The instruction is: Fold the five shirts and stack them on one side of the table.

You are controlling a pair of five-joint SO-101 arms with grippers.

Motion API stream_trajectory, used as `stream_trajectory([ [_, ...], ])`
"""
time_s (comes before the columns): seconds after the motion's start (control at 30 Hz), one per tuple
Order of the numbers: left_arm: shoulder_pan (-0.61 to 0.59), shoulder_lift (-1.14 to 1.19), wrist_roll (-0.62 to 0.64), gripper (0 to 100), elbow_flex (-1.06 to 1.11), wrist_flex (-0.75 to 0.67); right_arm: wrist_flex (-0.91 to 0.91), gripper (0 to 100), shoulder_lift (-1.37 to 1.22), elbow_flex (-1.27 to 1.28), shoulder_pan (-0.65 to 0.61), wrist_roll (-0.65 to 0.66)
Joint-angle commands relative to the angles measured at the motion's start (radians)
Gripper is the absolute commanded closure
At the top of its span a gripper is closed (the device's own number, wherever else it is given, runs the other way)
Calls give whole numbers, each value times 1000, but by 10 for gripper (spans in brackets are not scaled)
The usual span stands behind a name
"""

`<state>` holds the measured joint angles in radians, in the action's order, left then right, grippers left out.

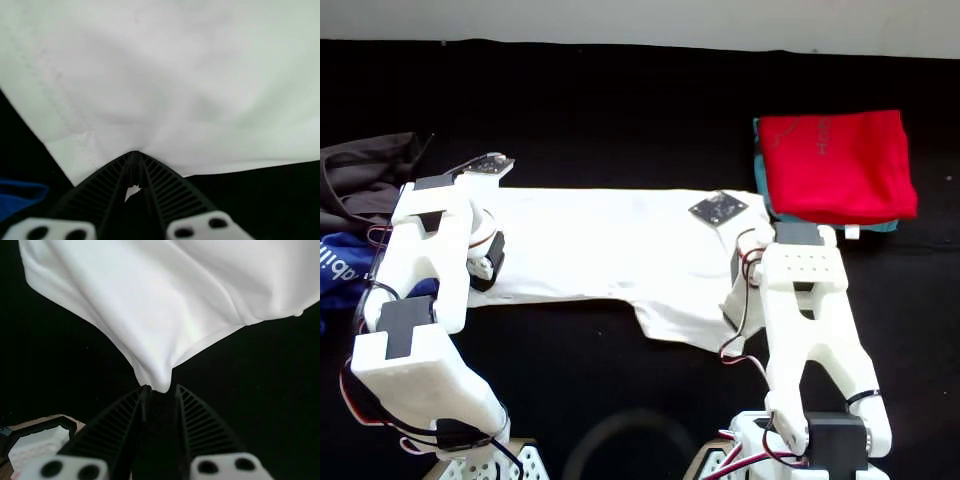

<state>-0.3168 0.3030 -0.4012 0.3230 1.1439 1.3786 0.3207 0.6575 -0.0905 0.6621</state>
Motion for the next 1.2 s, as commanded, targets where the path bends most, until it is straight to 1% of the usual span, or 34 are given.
stream_trajectory([
  [0.0, -10, 12, -5, 990, 2, -23, 12, 824, 35, -94, 12, 9],
  [0.07, -10, 12, -5, 990, 2, -23, 4, 826, 33, -143, 12, 3],
  [0.1, -10, 12, -5, 990, 2, -23, -7, 826, 22, -163, 13, -18],
  [0.17, -10, 12, -5, 990, 2, -23, -96, 834, 2, -171, 12, -95],
  [0.2, -10, 12, -5, 990, 2, -23, -142, 855, -22, -159, 12, -123],
  [0.27, -10, 12, -5, 990, 2, -23, -214, 930, -99, -137, 7, -132],
  [0.33, -10, 12, -5, 990, 2, -23, -249, 997, -211, -140, 7, -133],
  [0.4, -10, 12, -5, 990, 2, -23, -262, 978, -325, -156, 13, -133],
  [0.5, -10, 12, -5, 990, 2, -23, -278, 977, -470, -236, 33, -133],
  [0.6, -10, 12, -5, 990, 2, -23, -271, 977, -564, -366, 82, -133],
  [0.7, -10, 12, -5, 990, 2, -23, -260, 977, -578, -453, 125, -133],
  [0.77, -10, 12, -5, 990, 2, -23, -217, 977, -578, -499, 142, -130],
  [0.97, -10, 12, -5, 990, 2, -23, -140, 971, -578, -579, 166, -132],
  [1.07, -10, 12, -5, 990, 2, -23, -67, 971, -575, -616, 163, -133],
  [1.17, -10, 12, -5, 990, 2, -23, 10, 934, -555, -654, 163, -129],
])
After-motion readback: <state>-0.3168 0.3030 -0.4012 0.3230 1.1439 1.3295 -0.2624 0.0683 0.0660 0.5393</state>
